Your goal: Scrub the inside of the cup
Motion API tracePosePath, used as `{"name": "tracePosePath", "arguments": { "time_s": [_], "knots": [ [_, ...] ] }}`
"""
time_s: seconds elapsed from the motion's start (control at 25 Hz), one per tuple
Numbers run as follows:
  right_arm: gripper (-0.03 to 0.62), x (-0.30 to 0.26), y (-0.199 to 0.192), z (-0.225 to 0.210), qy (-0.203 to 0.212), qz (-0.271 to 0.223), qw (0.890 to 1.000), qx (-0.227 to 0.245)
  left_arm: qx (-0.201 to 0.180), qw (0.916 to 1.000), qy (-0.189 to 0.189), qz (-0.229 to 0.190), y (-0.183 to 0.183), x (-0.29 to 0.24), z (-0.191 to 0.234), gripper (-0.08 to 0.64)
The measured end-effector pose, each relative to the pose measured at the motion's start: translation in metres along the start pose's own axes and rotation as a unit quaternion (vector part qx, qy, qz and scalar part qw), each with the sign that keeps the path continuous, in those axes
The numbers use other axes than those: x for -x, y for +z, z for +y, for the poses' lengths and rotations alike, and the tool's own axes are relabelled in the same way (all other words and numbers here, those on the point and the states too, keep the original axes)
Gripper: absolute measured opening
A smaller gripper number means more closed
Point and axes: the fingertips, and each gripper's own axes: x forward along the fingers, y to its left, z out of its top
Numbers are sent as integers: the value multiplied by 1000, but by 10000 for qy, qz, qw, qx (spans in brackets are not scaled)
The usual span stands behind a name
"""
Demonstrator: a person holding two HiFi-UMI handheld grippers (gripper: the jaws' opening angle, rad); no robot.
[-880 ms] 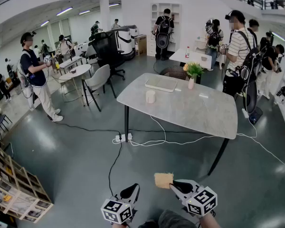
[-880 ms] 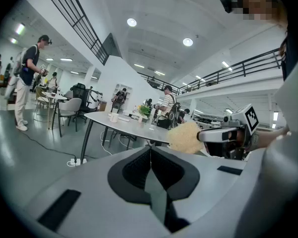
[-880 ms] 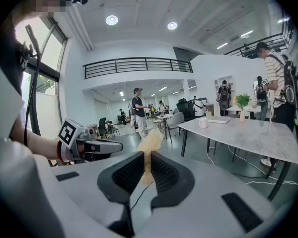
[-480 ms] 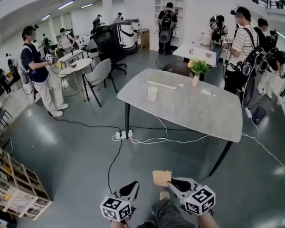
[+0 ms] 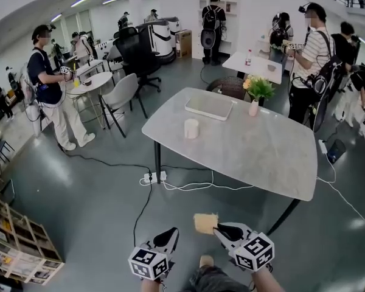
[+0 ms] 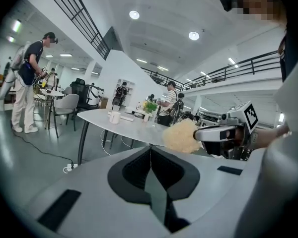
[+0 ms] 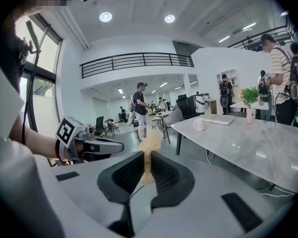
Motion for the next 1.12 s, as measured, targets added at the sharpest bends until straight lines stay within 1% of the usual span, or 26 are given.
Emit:
{"name": "tracePosePath", "arguments": {
  "time_s": [0.16, 0.28, 0.4, 0.48, 0.64, 0.92, 1.0, 1.12],
  "knots": [
    [49, -12, 17, -42, 93, 12, 9999, -45, -7, 10000, 48, 38, 21, -39, 4, 15],
    [49, -20, 31, -72, 180, -29, 9998, -52, -10, 9999, 171, 19, 38, -65, 11, 14],
    [49, -27, 37, -93, 258, -36, 9997, -36, 18, 9997, 252, -44, 48, -88, 17, 14],
    [49, -30, 41, -105, 277, -21, 9996, -42, 27, 9997, 227, -60, 54, -102, 16, 14],
    [49, -34, 44, -122, 302, -20, 9994, -175, 30, 9999, 156, 42, 57, -122, 13, 14],
    [49, -53, 45, -155, 288, -23, 9988, -396, 167, 9995, 246, 108, 63, -154, 36, 14],
    [49, -61, 45, -168, 251, 5, 9987, -450, 220, 9994, 192, 159, 64, -170, 43, 14],
    [49, -75, 48, -192, 141, 35, 9985, -527, 183, 9996, 39, 229, 72, -200, 53, 14]
  ]
}}
